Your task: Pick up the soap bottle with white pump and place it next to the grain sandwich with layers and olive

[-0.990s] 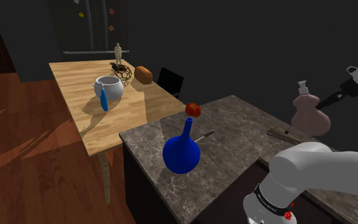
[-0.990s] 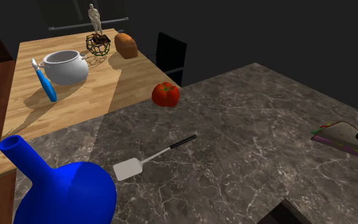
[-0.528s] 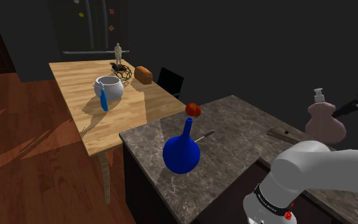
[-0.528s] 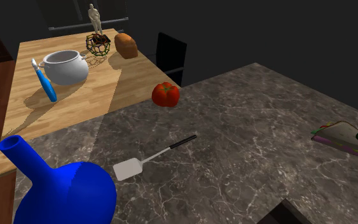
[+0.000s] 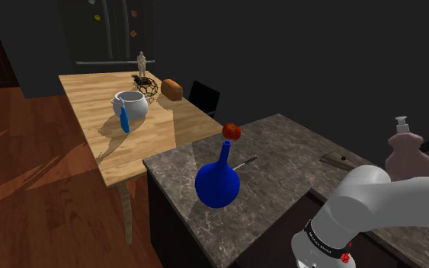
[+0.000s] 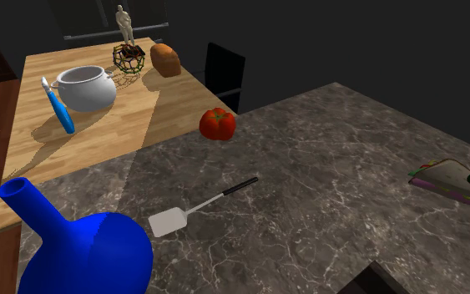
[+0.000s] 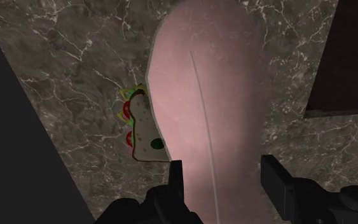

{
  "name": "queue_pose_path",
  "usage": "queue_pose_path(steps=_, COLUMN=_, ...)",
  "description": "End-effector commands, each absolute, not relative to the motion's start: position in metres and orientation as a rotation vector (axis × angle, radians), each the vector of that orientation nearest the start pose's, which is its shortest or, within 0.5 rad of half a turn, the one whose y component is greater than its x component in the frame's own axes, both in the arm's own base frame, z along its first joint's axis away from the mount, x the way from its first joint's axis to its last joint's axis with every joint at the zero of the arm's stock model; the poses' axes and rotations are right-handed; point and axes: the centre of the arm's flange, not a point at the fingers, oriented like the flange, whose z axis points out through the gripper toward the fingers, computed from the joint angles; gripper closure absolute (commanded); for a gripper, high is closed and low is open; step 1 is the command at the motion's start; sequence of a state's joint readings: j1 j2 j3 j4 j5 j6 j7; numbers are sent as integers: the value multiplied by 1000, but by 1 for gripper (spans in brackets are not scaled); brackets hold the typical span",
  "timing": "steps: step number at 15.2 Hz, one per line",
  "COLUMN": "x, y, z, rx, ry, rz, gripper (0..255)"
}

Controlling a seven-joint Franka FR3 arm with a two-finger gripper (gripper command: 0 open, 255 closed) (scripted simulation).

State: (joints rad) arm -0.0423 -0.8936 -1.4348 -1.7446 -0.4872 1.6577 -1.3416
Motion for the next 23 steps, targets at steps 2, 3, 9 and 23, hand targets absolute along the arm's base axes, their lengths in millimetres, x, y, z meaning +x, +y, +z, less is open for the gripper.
queue_pose_path(steps=2, x=-214, y=-572, z=490, rx=-3077, ry=106, rz=-628, gripper=255)
queue_pose_path(steps=3, x=-225, y=-579, z=487, rx=-3077, ry=106, rz=-628, gripper=255)
queue_pose_path(steps=9, x=-252, y=-598, z=464, rx=-3077, ry=106, rz=-628, gripper=255)
queue_pose_path(steps=23, x=-252, y=-598, z=390, rx=-3077, ry=106, rz=-628, gripper=255)
